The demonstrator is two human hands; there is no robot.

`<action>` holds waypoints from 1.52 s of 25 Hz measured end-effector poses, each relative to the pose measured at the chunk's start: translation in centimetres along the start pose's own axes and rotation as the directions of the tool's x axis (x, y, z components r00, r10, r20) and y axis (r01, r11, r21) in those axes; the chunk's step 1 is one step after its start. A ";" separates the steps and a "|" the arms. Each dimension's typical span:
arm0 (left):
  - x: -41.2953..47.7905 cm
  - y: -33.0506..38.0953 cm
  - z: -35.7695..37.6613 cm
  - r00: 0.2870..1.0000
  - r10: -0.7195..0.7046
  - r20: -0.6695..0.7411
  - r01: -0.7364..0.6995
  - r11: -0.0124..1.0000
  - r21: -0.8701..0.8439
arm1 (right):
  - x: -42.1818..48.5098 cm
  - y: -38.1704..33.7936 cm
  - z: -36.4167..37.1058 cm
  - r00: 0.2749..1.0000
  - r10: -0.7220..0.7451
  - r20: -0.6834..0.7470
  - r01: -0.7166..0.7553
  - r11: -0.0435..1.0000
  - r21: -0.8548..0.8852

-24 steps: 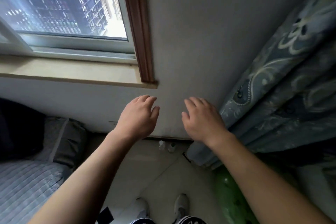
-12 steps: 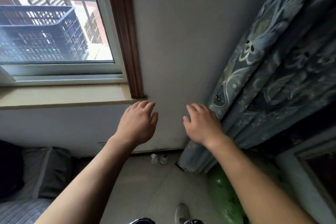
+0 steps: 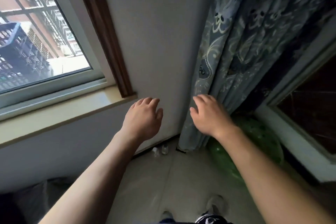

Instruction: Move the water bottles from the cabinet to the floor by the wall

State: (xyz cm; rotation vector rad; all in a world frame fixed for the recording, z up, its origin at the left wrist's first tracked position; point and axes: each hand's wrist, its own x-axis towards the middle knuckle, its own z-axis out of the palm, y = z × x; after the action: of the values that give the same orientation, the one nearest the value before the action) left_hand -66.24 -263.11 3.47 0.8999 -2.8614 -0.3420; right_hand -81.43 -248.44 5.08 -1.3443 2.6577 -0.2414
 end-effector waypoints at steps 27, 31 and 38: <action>-13.2 32.1 5.4 0.944 0.316 0.096 -0.312 0.949 -0.047 | -34.2 24.0 -2.9 0.923 0.374 -0.091 -0.368 0.927 0.076; -16.9 39.3 7.0 0.923 0.368 0.111 -0.361 0.930 -0.076 | -41.3 29.3 -3.9 0.891 0.439 -0.115 -0.435 0.898 0.061; -20.3 49.3 9.2 0.863 0.488 0.129 -0.475 0.872 -0.118 | -50.5 35.1 -5.0 0.827 0.537 -0.167 -0.530 0.843 0.088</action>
State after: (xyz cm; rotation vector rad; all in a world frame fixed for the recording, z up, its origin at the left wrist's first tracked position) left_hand -78.44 -210.50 5.92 0.1211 -3.0494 -0.4818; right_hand -80.39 -186.79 5.78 -0.5332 3.0312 -0.3534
